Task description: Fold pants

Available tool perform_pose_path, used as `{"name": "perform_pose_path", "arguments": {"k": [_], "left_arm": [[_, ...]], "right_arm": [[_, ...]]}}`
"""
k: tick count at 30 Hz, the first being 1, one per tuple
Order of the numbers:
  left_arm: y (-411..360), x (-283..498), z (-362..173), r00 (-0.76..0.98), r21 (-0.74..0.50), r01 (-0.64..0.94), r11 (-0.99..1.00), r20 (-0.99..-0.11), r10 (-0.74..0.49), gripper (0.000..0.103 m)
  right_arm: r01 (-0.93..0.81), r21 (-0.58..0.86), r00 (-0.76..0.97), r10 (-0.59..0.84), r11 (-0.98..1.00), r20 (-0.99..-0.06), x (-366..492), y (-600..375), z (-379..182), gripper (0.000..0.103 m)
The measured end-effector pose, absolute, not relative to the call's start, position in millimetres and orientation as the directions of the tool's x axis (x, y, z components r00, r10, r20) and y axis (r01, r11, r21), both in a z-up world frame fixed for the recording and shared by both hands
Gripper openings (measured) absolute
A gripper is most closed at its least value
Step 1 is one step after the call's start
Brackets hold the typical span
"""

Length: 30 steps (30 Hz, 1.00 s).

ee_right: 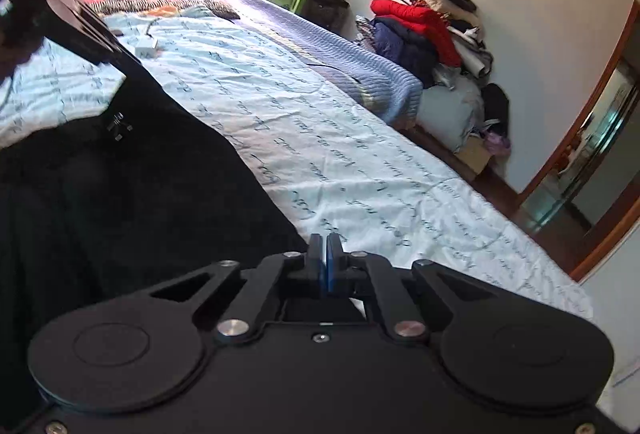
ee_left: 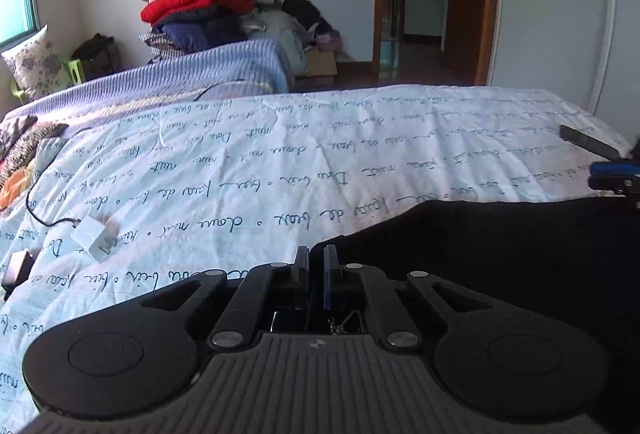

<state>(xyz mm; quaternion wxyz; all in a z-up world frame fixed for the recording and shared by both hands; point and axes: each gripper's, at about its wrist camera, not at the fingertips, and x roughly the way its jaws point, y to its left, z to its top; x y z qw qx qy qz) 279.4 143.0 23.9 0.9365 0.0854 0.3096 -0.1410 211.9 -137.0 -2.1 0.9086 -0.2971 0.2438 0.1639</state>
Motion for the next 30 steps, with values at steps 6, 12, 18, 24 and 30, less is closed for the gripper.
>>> {"name": "perform_pose_path", "arguments": {"k": [6, 12, 18, 24, 30], "left_arm": [[133, 201, 31, 0.785, 0.092, 0.361, 0.928, -0.567, -0.249, 0.006], [132, 164, 14, 0.773, 0.101, 0.364, 0.926, -0.588, -0.239, 0.006], [133, 163, 2, 0.772, 0.109, 0.331, 0.937, -0.602, -0.203, 0.007], [148, 155, 2, 0.803, 0.119, 0.268, 0.956, -0.576, -0.154, 0.007], [168, 124, -1, 0.797, 0.112, 0.231, 0.967, -0.591, -0.121, 0.006]], "right_arm": [[-0.591, -0.372, 0.718, 0.256, 0.716, -0.648, 239, -164, -24, 0.05], [-0.694, -0.382, 0.647, 0.296, 0.61, -0.703, 263, -166, -49, 0.057], [-0.685, -0.395, 0.648, 0.265, 0.612, -0.714, 262, -156, -54, 0.005], [-0.632, -0.476, 0.735, 0.278, 0.611, -0.618, 178, -151, -38, 0.005], [-0.626, -0.546, 0.769, 0.327, 0.557, -0.549, 65, -134, -26, 0.004]]}}
